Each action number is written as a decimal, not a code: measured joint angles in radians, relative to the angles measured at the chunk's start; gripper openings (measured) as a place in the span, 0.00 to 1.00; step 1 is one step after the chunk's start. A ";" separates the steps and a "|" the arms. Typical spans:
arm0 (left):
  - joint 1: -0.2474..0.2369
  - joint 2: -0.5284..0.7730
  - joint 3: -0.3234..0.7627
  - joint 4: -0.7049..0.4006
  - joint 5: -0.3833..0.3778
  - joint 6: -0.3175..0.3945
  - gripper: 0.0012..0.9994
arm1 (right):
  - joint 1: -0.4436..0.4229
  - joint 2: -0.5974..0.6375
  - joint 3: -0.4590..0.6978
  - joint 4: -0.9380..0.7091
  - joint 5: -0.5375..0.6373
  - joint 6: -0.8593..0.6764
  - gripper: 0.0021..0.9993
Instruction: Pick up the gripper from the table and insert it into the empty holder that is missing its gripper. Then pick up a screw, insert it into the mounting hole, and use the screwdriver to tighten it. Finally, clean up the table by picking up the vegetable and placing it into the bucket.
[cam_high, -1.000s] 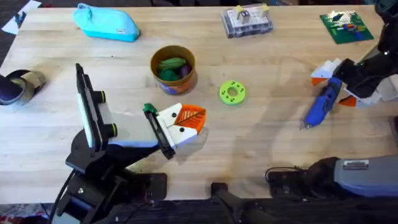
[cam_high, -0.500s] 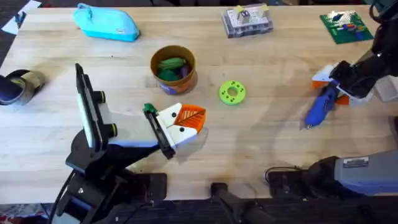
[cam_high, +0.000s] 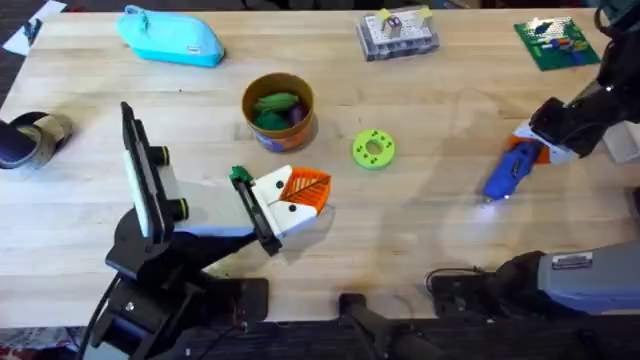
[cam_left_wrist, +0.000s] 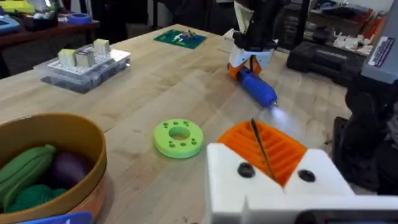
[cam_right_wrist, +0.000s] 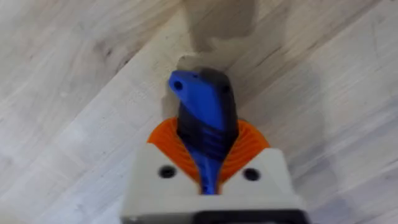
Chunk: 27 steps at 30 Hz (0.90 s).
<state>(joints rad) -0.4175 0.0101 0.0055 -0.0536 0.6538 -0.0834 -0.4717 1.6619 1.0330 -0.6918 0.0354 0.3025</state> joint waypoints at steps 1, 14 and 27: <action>0.000 0.000 0.000 0.000 0.000 0.000 0.02 | 0.000 0.000 0.000 -0.002 0.001 0.000 0.03; 0.000 0.000 0.000 -0.001 0.000 0.000 0.02 | 0.000 -0.117 0.000 -0.024 -0.001 -0.031 0.02; 0.000 0.000 0.000 -0.001 0.000 0.000 0.02 | 0.000 -0.240 0.000 -0.064 0.001 -0.038 0.02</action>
<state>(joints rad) -0.4175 0.0101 0.0055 -0.0544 0.6540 -0.0834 -0.4717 1.4214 1.0332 -0.7554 0.0360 0.2642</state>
